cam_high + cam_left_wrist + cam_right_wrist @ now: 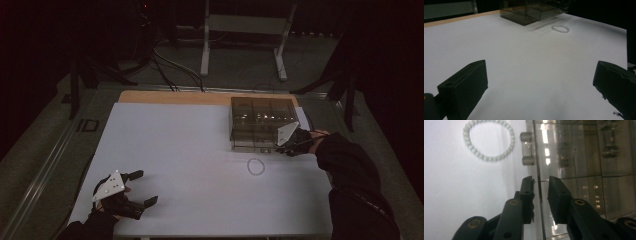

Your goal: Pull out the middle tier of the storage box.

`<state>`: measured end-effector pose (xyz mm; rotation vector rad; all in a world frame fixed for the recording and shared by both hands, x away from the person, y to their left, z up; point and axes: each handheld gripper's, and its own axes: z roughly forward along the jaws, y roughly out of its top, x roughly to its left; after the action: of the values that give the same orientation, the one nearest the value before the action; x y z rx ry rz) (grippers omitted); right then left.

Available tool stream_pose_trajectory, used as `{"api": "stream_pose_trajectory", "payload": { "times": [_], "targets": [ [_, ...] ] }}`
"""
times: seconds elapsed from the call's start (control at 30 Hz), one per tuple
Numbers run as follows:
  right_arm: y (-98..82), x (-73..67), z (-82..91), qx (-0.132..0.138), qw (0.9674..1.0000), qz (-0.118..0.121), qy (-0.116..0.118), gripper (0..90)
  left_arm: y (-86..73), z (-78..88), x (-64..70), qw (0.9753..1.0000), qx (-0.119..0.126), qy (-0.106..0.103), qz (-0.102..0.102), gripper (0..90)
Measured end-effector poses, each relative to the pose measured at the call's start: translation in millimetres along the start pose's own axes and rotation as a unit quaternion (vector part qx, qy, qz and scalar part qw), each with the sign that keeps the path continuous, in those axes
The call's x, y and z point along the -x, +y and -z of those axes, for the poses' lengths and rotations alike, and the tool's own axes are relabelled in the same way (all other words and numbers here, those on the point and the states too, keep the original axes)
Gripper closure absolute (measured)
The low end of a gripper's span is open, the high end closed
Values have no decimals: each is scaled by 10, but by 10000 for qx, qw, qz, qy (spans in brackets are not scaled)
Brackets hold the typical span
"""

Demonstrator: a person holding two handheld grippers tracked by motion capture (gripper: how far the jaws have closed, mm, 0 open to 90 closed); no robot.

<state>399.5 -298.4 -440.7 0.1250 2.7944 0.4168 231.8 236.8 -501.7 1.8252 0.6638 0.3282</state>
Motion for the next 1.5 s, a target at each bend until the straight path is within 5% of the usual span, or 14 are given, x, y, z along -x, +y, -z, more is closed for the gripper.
{"api": "stream_pose_trajectory", "payload": {
  "times": [0.17, 0.43, 0.93, 1.3, 1.5],
  "targets": [
    [13, 5, 56, 322, 9986, -428, 2, 670, 0, 0, 0, 10000, 5, -3, 0, 11],
    [43, -15, 103, 783, 9940, -757, 122, 641, 0, 0, 1, 10000, -4, 1, -7, 11],
    [163, -68, 119, 1414, 9726, -1771, 512, 481, -1, -2, 5, 10000, -11, -32, -22, 11],
    [273, -181, 73, 1687, 9678, -1759, 633, 322, -1, 1, 2, 10000, -3, -27, -22, 11],
    [319, -269, 40, 1709, 9703, -1575, 675, 267, -1, 1, 2, 10000, -6, -27, -18, 11]
  ]
}}
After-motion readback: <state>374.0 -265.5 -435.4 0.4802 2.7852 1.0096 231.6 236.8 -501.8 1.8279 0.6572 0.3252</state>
